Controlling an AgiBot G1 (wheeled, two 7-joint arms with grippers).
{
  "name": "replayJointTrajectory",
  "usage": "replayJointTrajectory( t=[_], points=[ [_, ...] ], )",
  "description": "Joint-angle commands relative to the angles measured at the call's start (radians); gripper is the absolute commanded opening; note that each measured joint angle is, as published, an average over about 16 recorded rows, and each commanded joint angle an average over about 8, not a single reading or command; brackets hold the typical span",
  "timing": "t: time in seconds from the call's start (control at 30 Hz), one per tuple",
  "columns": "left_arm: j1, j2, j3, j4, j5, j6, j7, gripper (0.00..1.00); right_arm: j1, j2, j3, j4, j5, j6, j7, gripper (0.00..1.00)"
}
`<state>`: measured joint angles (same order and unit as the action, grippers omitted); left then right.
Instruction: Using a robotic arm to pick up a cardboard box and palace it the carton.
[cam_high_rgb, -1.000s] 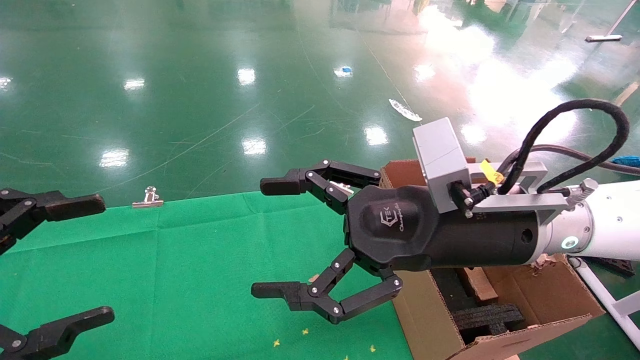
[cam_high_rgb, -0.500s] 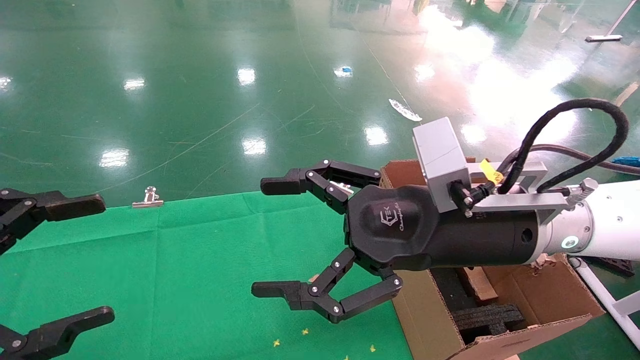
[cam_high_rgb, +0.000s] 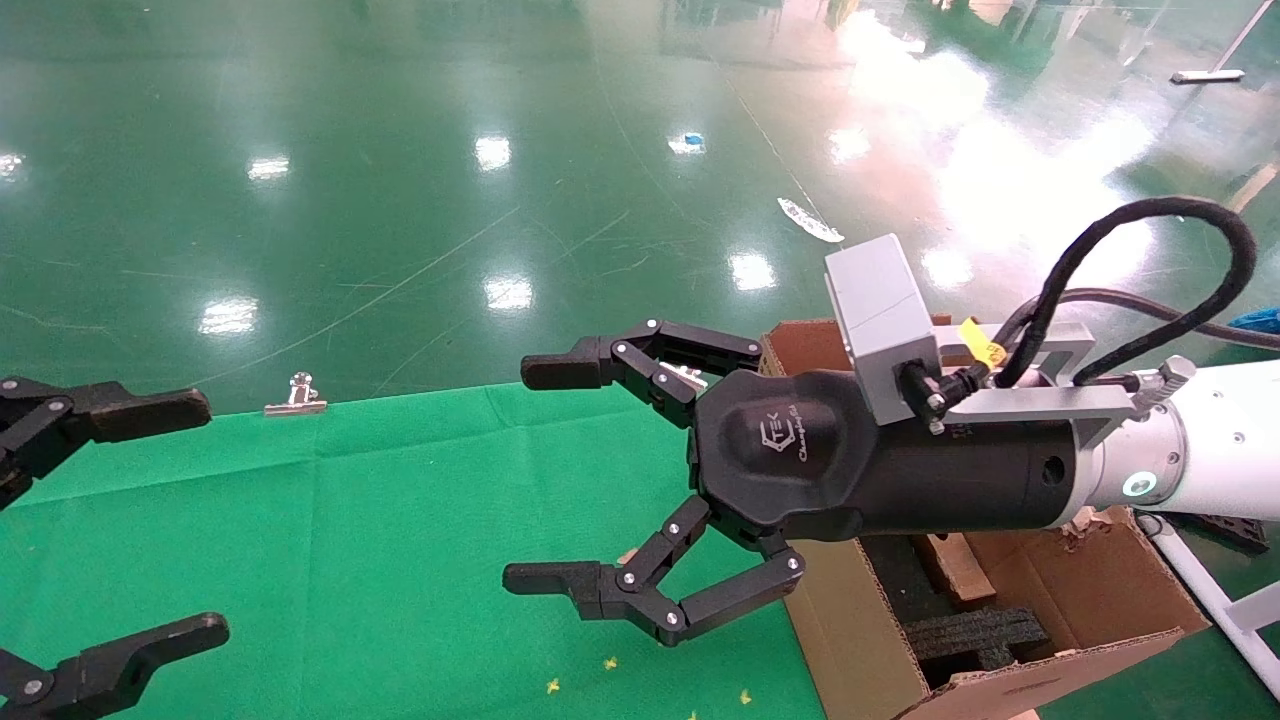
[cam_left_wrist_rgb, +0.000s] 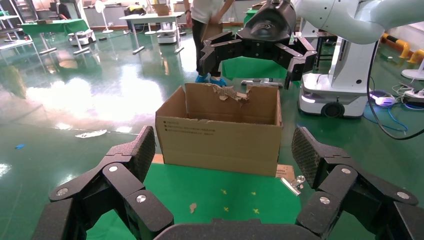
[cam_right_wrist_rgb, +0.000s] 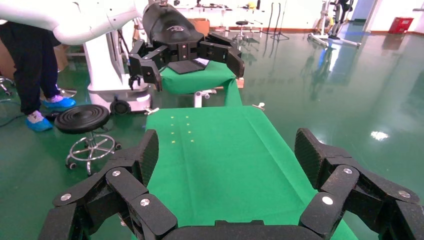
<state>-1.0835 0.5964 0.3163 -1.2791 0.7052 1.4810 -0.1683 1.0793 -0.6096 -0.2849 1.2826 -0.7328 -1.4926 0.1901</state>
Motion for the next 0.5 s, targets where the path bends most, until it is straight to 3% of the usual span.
replayJointTrajectory(
  t=[0.03,0.5],
  points=[
    [0.000,0.000,0.000,0.000,0.000,0.000,0.000,1.00,0.000,0.000,0.000,0.000,0.000,0.000,0.000,1.00],
    [0.000,0.000,0.000,0.000,0.000,0.000,0.000,1.00,0.000,0.000,0.000,0.000,0.000,0.000,0.000,1.00]
  ],
)
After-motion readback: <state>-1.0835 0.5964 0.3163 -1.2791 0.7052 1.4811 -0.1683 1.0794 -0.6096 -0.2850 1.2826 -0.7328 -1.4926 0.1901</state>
